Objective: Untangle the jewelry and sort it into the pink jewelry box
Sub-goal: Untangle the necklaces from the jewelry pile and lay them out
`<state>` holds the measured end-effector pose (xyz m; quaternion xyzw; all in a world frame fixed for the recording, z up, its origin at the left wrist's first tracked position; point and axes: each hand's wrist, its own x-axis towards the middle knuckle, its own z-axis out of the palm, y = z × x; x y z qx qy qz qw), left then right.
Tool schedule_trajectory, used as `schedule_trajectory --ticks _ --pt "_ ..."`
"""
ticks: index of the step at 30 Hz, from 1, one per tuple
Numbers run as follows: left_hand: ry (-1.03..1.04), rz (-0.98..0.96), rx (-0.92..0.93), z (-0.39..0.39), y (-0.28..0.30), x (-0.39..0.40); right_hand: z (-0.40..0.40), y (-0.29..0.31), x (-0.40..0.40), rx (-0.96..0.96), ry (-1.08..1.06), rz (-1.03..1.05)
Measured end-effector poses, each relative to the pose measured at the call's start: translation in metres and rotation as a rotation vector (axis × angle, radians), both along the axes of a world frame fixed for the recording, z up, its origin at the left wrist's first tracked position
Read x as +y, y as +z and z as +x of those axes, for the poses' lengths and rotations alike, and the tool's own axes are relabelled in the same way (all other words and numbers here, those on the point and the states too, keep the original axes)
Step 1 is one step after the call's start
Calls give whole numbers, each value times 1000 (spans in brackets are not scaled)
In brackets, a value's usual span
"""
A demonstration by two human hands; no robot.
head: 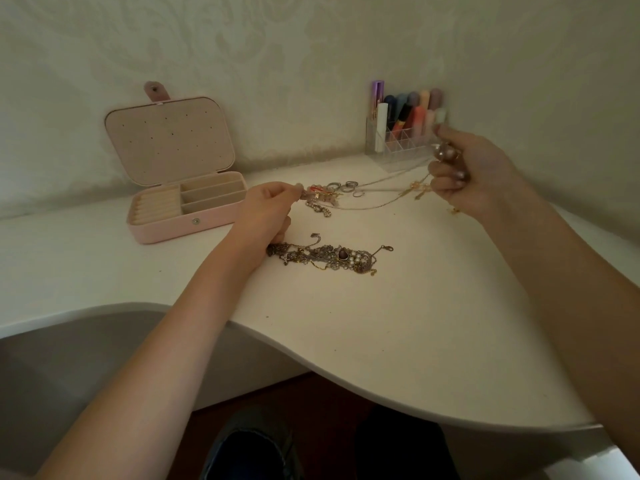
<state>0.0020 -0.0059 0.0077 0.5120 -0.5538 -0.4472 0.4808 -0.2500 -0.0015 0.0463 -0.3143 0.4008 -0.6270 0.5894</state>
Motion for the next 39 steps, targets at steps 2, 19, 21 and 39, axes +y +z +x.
schedule_trajectory --ticks 2,19,21,39 --pt "26 -16 -41 0 -1 -1 2 0 0 207 -72 15" --pt "-119 -147 -215 0 5 12 -3 -9 8 1492 -337 -204" --pt "-134 -170 -233 0 4 13 -4 -10 7 1464 -364 -230" --pt "-117 -88 67 0 7 11 29 -11 17 1326 258 -283"
